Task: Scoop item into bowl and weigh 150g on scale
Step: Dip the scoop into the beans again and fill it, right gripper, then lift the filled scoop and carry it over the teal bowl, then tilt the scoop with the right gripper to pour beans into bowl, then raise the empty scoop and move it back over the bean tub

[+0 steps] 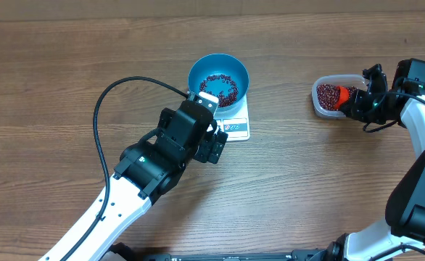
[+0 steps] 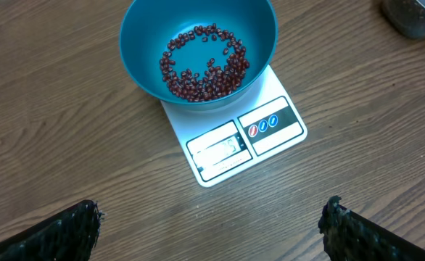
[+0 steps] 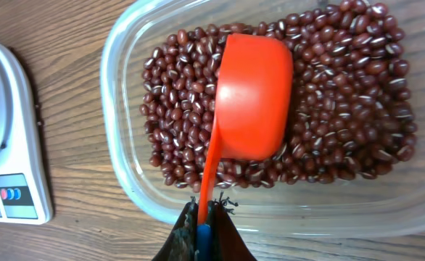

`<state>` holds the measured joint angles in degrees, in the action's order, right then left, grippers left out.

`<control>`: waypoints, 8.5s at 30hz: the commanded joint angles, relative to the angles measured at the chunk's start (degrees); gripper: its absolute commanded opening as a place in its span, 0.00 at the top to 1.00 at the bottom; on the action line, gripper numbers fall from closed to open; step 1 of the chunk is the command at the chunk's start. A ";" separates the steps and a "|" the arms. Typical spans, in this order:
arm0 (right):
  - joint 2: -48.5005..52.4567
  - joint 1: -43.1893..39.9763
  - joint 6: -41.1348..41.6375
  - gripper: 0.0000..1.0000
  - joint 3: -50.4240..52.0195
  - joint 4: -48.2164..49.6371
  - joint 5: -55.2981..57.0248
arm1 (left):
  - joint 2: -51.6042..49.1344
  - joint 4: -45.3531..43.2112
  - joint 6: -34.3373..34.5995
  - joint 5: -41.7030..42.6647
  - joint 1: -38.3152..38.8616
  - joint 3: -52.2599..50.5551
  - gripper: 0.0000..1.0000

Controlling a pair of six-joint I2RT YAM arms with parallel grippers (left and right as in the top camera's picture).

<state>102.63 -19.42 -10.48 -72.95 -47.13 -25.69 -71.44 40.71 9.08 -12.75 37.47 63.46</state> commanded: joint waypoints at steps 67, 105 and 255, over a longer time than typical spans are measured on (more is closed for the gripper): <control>5.09 -14.78 -0.52 0.96 0.52 -6.36 -42.64 | -0.46 -0.22 0.79 -1.16 -0.33 0.50 0.00; 5.09 16.22 28.35 0.96 0.52 27.06 -47.19 | -0.46 -0.22 0.79 -1.16 -0.33 0.50 0.01; -8.09 2.03 -10.49 0.85 0.70 4.02 8.28 | -0.46 -0.22 0.79 -1.16 -0.33 0.48 0.00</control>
<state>94.41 -17.21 -21.02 -72.03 -43.70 -17.54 -71.44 40.71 9.08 -12.93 37.45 63.46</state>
